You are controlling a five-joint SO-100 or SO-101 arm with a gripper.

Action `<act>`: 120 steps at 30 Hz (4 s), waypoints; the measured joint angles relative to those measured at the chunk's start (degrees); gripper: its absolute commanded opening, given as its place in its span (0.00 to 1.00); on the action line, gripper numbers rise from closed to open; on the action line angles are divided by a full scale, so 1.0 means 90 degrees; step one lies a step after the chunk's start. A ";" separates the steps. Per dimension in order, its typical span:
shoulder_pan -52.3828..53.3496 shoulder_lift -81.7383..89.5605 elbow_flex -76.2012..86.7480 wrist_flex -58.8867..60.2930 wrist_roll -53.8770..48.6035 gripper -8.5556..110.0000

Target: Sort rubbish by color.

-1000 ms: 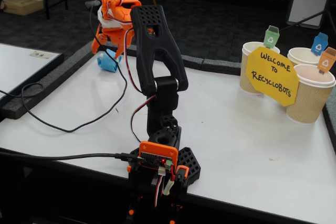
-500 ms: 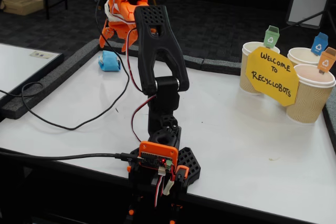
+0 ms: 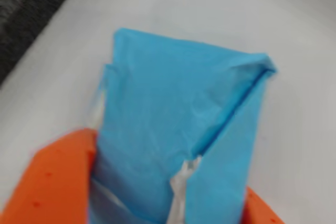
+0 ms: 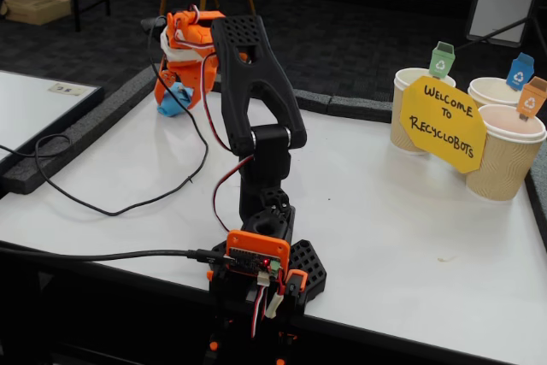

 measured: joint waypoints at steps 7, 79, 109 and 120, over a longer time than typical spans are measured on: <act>0.0020 -0.0020 0.0000 -0.0078 0.0029 0.07; 0.5566 1.7002 1.0635 0.0791 0.6953 0.07; 0.8164 1.6992 1.1660 -0.0322 0.6992 0.07; 0.7021 1.6523 1.1768 -0.0781 0.7002 0.07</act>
